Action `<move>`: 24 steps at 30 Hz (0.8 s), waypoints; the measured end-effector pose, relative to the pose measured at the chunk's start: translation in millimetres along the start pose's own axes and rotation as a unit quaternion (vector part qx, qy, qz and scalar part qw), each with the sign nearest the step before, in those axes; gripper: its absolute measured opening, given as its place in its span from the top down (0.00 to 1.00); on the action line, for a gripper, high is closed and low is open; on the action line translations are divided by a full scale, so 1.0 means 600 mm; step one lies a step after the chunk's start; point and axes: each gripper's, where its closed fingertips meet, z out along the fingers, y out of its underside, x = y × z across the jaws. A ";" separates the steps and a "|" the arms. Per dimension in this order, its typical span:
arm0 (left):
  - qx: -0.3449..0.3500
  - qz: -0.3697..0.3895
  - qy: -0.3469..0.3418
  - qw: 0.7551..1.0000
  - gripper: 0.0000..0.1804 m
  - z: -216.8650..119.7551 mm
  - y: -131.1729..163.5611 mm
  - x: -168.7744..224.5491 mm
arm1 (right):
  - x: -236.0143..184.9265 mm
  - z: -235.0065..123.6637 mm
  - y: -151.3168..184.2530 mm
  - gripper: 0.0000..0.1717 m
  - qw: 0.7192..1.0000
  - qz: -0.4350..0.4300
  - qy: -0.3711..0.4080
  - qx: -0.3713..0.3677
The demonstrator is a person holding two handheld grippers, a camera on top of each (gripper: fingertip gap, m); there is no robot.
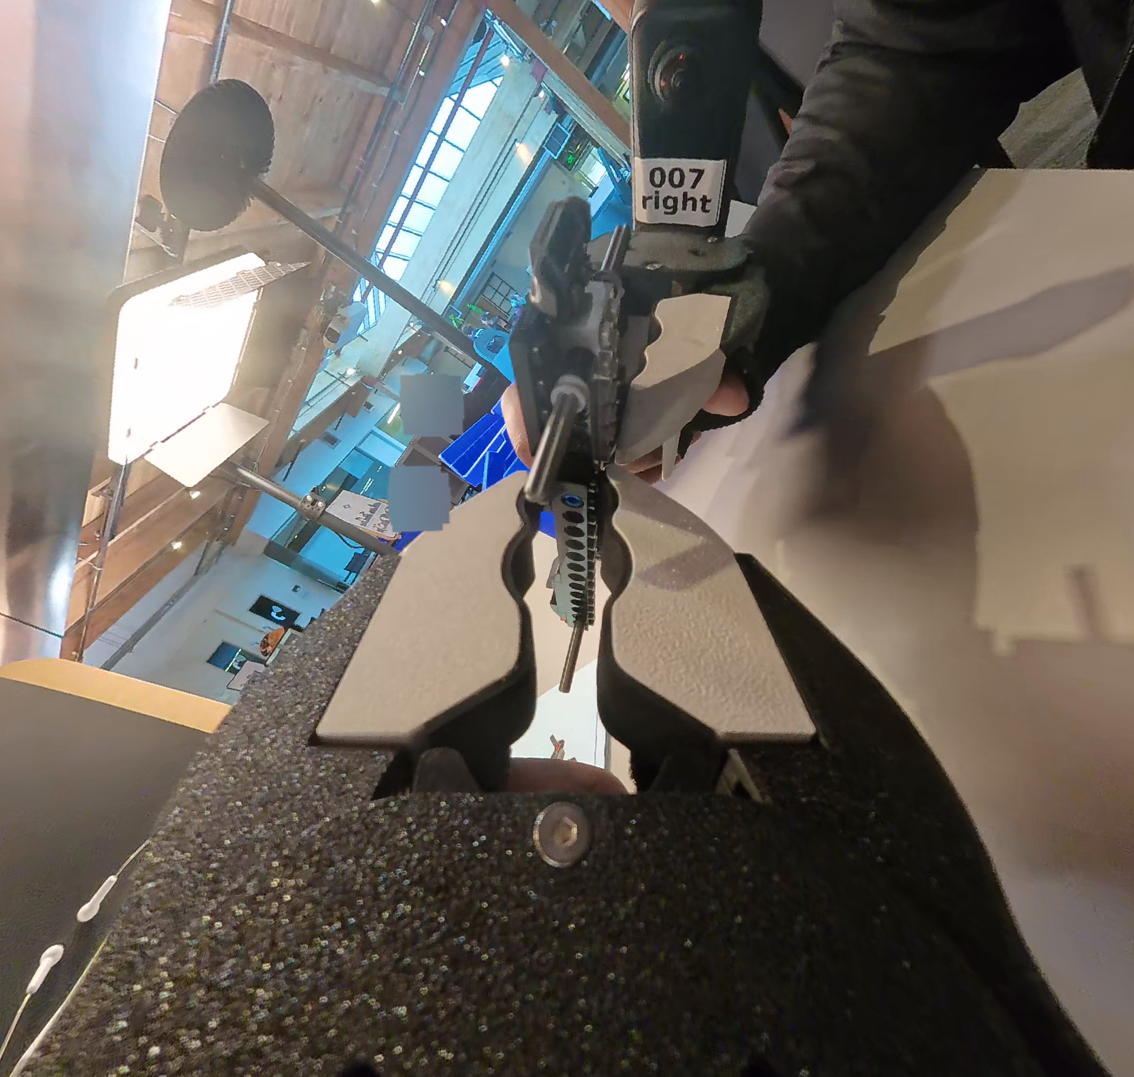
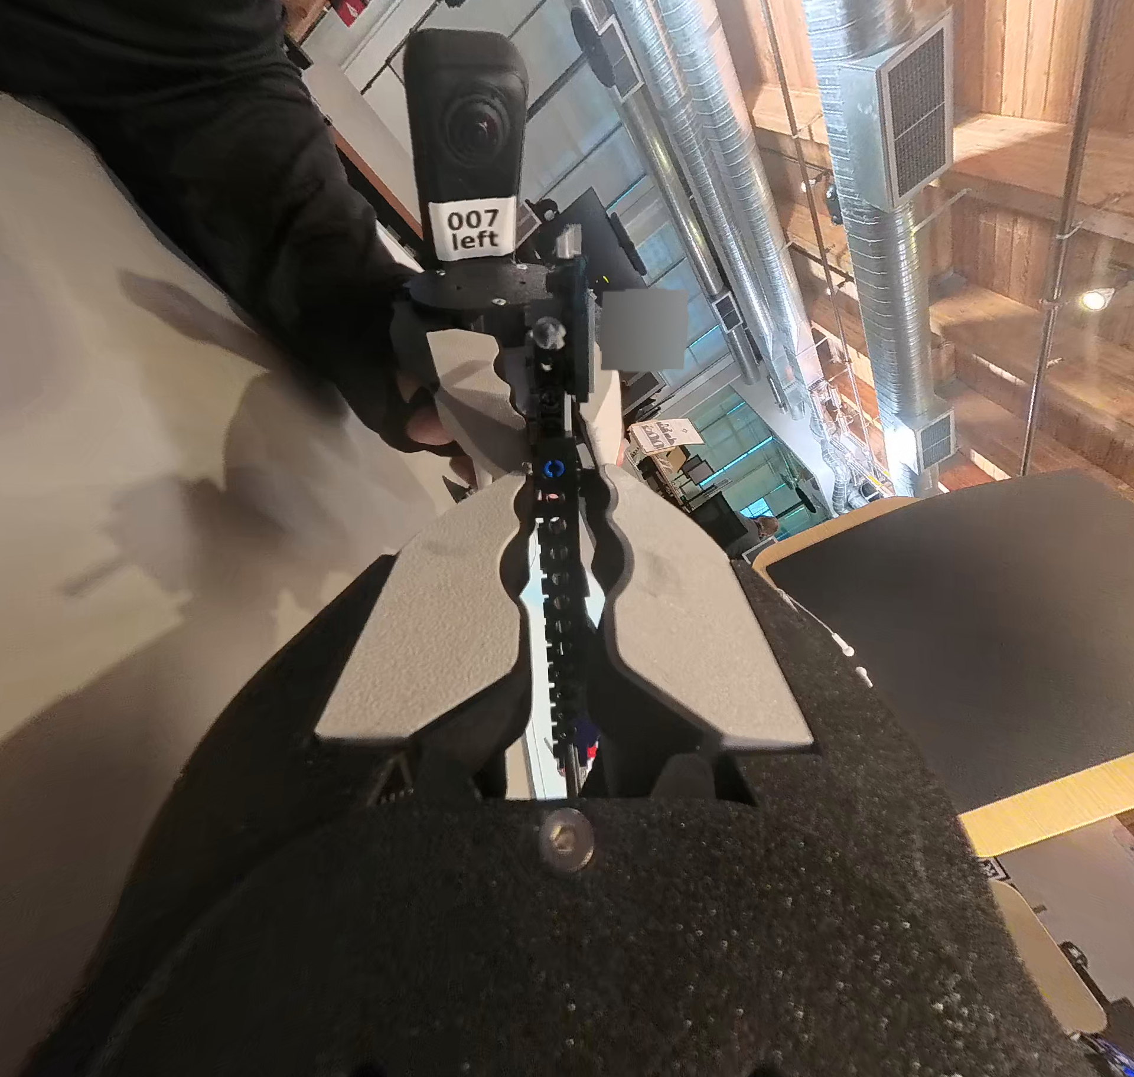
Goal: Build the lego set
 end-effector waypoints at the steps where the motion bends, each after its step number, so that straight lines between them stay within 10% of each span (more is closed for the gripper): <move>1: -0.003 0.000 -0.003 1.000 0.91 0.000 0.000 -0.001 | 0.001 -0.001 0.001 0.91 1.000 0.000 0.001 0.000; 24: -0.021 -0.050 0.004 0.999 0.91 0.001 0.009 -0.002 | 0.009 -0.011 0.005 0.85 0.999 -0.009 0.021 -0.026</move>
